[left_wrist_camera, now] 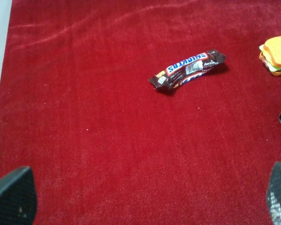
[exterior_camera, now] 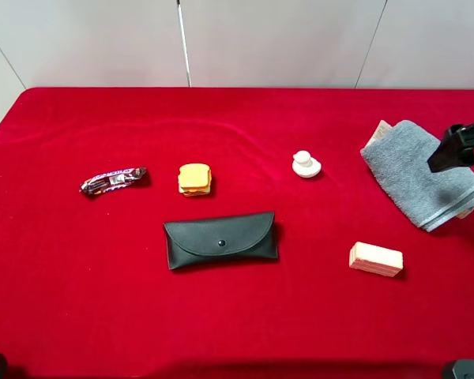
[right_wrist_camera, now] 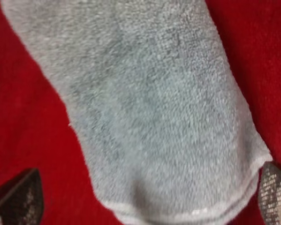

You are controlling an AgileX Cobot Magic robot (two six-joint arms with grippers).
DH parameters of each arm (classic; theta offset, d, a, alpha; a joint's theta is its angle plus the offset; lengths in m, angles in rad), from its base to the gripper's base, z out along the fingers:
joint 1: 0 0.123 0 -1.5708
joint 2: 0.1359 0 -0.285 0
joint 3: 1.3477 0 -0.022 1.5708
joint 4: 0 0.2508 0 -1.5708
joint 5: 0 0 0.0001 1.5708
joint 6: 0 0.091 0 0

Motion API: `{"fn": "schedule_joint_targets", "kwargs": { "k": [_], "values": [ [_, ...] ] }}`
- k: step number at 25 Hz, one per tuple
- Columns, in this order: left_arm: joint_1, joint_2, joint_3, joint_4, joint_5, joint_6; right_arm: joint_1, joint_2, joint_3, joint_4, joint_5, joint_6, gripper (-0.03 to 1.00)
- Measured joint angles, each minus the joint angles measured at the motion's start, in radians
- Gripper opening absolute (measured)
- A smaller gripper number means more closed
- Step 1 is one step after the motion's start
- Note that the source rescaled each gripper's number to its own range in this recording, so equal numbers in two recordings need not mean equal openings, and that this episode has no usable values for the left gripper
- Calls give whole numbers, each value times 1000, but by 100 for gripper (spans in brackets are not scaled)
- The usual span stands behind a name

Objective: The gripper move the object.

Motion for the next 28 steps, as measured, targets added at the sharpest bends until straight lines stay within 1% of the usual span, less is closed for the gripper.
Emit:
{"fn": "schedule_joint_targets", "kwargs": {
  "k": [5, 11, 14, 19, 25, 28],
  "values": [
    [0, 0, 0, 0, 0, 0, 0, -100, 0, 7, 78, 51, 100],
    [0, 0, 0, 0, 0, 0, 0, -234, 0, 8, 199, 133, 100],
    [0, 0, 0, 0, 0, 0, 0, -308, 6, 10, 240, 157, 100],
    [0, 0, 0, 0, 0, 0, 0, -464, 100, 14, 266, 187, 100],
    [0, 0, 0, 0, 0, 0, 0, -727, 231, 17, 268, 218, 100],
    [0, 0, 0, 0, 0, 0, 0, -857, 263, 17, 271, 231, 100]
  ]
}}
